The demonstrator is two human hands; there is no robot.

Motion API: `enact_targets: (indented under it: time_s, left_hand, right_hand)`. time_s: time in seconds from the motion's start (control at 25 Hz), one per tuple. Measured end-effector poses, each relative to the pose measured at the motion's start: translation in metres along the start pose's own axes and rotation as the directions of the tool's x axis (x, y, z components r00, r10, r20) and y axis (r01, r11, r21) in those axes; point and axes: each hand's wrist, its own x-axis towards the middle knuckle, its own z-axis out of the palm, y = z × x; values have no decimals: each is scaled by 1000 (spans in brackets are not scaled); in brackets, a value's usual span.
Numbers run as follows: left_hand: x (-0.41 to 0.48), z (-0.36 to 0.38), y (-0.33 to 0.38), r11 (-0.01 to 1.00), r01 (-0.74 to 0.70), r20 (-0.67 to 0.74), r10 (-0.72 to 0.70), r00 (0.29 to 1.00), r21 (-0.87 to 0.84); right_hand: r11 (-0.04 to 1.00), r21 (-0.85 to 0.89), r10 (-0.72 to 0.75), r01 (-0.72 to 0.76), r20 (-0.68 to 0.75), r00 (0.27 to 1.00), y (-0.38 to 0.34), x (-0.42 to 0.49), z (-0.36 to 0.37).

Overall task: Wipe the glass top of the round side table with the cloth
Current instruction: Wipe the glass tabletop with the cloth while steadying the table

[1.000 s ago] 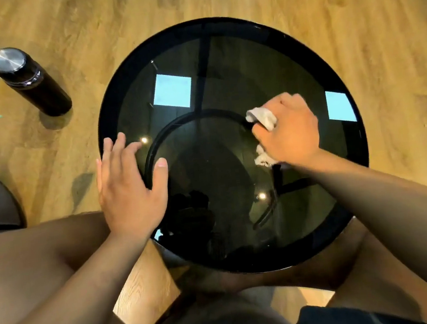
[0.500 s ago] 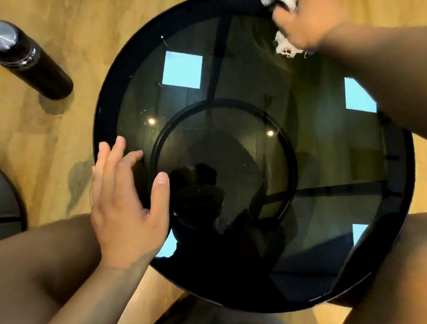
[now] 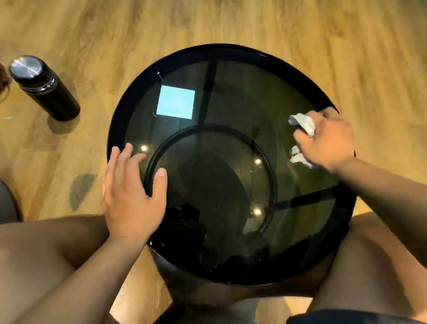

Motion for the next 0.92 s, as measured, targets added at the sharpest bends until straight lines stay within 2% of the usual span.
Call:
enact_targets:
  time_s: [0.12,0.16,0.24,0.32,0.36,0.48,0.6,0.76,0.92]
  left_hand:
    - [2,-1,0,1000,9,3,-9,1000,3]
    - [1,-2,1,1000,6,1,-6,1000,8]
    - [-2,-2,3,1000,-4,1,4,1000,3]
    - [-3,-2,1,1000,12,-9,-12,1000,-6]
    - [-4,-2,1,1000,9,-8,-9,1000,-4]
    - [-2,1,1,1000,4,-14,-4,1000,-3]
    - [-3,2,0,999,29,-27,-29,999,-30]
    - [-2,2,-2,998,9,-40,-11,999,-60]
    - [0,3,-4,998,-2,-30,1,1000,-57]
  right_hand:
    - [994,71,78,-83,73,994,-12,-88,-13]
    - [995,75,63,-72,108,992,-13,-121,-18]
    - [996,43,-82,78,107,991,-16,-177,-23]
    - [971,-6,-238,238,60,969,-6,-189,-16]
    - [969,-13,-248,249,24,968,1,-176,-14]
    - [997,26,-70,71,-8,997,20,-104,-9]
    - [997,-5,83,-83,-73,994,43,-17,0]
    - [989,-137,41,-56,-109,993,43,77,4]
    - [987,-146,45,-66,-140,989,38,95,11]
